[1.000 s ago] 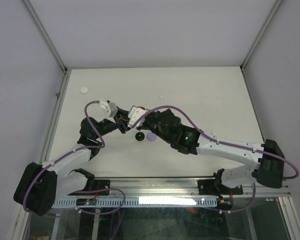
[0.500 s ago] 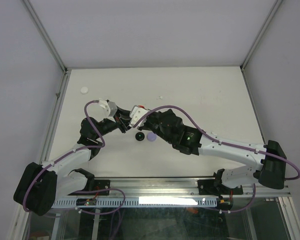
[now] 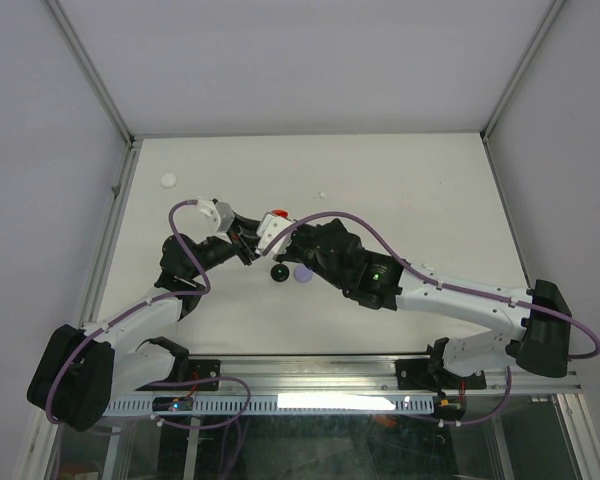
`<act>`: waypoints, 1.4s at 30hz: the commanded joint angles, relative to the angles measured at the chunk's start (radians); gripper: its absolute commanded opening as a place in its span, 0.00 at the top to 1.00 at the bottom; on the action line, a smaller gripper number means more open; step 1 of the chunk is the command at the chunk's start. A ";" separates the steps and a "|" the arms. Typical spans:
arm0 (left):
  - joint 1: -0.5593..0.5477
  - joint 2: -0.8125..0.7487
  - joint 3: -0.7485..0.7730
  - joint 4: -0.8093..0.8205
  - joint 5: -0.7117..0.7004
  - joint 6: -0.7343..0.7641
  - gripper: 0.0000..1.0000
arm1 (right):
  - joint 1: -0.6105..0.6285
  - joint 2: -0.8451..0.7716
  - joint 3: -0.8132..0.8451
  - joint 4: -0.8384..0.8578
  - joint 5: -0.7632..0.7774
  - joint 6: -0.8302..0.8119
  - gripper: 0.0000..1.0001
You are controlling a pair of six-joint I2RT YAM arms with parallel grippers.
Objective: Insert the wireless bluetooth earbuds into the charging case
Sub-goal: Place the earbud in the charging case.
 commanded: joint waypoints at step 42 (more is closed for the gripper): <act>0.009 -0.009 0.035 0.051 0.003 0.020 1.00 | -0.075 -0.064 0.151 -0.175 0.012 0.273 0.36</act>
